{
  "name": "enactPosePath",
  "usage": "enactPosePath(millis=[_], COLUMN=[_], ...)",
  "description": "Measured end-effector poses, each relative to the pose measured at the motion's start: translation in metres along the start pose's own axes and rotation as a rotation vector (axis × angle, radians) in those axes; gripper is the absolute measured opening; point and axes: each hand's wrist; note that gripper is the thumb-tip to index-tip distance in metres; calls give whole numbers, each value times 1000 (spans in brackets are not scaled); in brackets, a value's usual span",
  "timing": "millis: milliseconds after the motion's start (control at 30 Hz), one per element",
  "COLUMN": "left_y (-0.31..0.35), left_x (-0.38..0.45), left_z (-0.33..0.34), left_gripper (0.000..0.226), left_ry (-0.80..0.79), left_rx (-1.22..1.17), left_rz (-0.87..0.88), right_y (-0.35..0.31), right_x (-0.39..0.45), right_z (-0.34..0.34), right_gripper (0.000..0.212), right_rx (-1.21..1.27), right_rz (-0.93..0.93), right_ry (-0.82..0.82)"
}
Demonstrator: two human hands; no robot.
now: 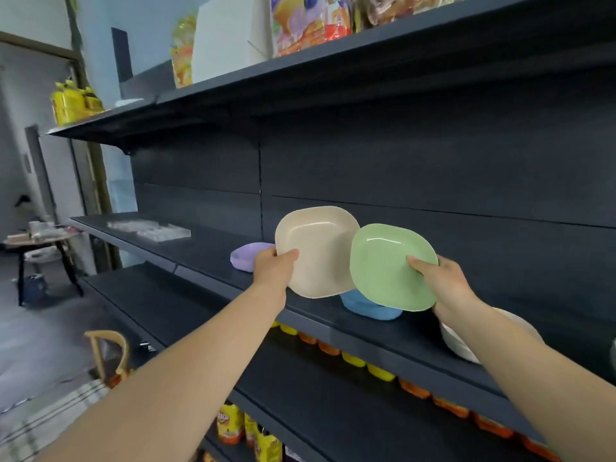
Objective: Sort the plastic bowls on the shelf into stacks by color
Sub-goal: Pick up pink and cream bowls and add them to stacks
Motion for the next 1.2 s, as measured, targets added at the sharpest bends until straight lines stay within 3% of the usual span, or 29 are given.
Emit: enactPosePath(millis=[100,167,233,300,367,433,533,733,1200], left_y=[-3,-5,-7,-7,-4,-1,-4,-12,-31], left_x=[53,87,121,154,184,212,246,294,347], left_z=[-18,-27,-35,-40,-44,-49,-55,-59,-56], left_gripper=[29,24,2,14,3,11,5,8,15], left_ry=[-7,2,34,51,61,59,33,-32,-276], left_rx=[21,16,19,16,7,7,14,-40,-62], left_rz=[-19,-35,-45,-50,-40,7,25,-36,-133], right_y=[3,3,5,6,8,12,24,49,70], right_x=[20,36,53,71,88,103,113,120,128], right_z=[36,59,82,105,130,155,187,223,269], right_gripper=[27,27,22,19,20,19,13,10,22], right_rx=[3,-11,-7,5,-7,-5,17,11,-387], right_rz=[14,25,42,79,104,115,143,192,311], right_ry=[9,23,32,49,82,126,199,384,646])
Point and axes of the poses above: each hand's wrist, its own x-axis towards the middle knuckle, its own z-axis out of the palm, y = z × x, and after that the axes turned 7 degrees about -x, right-handed
